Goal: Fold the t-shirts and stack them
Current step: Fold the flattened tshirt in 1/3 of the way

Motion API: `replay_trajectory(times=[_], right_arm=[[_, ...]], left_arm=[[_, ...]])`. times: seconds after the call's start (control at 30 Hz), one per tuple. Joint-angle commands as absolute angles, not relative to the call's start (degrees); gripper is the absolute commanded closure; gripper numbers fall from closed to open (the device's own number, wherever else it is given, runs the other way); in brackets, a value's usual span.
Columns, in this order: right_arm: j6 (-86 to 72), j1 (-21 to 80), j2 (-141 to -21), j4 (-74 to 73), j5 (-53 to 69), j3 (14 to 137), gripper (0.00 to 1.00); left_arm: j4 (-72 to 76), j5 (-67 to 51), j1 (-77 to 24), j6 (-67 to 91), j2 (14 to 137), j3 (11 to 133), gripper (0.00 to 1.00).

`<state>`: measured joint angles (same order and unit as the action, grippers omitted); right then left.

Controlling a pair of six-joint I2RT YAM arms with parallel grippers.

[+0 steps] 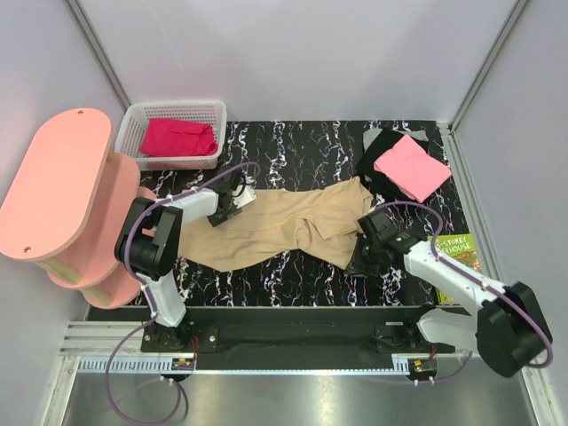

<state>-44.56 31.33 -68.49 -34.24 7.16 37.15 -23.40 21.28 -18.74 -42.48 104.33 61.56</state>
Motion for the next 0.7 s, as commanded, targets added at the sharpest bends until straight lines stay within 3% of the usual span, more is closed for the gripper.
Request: replay_trajectory(times=[0.0, 0.2, 0.27, 0.47, 0.5, 0.57, 0.67], right_arm=[[-47.37, 31.20, -62.67, -40.68, 9.22, 36.65, 0.93], [-49.04, 31.29, -54.77, -48.05, 10.11, 36.30, 0.94], [-48.78, 31.29, -52.83, -50.35, 9.49, 36.91, 0.99], [-48.61, 31.29, -48.08, -61.41, 6.07, 41.56, 0.96], [-48.69, 31.29, -48.08, -62.31, 5.46, 43.31, 0.88], [-48.00, 31.29, -48.60, -63.71, 4.66, 45.17, 0.88], [-47.55, 31.29, -50.79, -63.20, 2.47, 48.94, 0.59]], left_arm=[[-20.40, 21.97, -16.62, -44.29, 104.94, 60.29, 0.43], [-19.69, 22.59, -15.56, -46.84, 106.00, 62.66, 0.43], [-19.34, 22.68, -15.56, -47.37, 106.35, 63.02, 0.43], [-17.49, 23.64, -15.56, -49.22, 106.35, 62.58, 0.43], [-17.58, 23.56, -15.56, -49.13, 106.26, 62.67, 0.43], [-17.58, 23.38, -15.56, -49.13, 106.00, 62.40, 0.43], [-17.58, 23.29, -15.56, -49.04, 105.12, 61.62, 0.43]])
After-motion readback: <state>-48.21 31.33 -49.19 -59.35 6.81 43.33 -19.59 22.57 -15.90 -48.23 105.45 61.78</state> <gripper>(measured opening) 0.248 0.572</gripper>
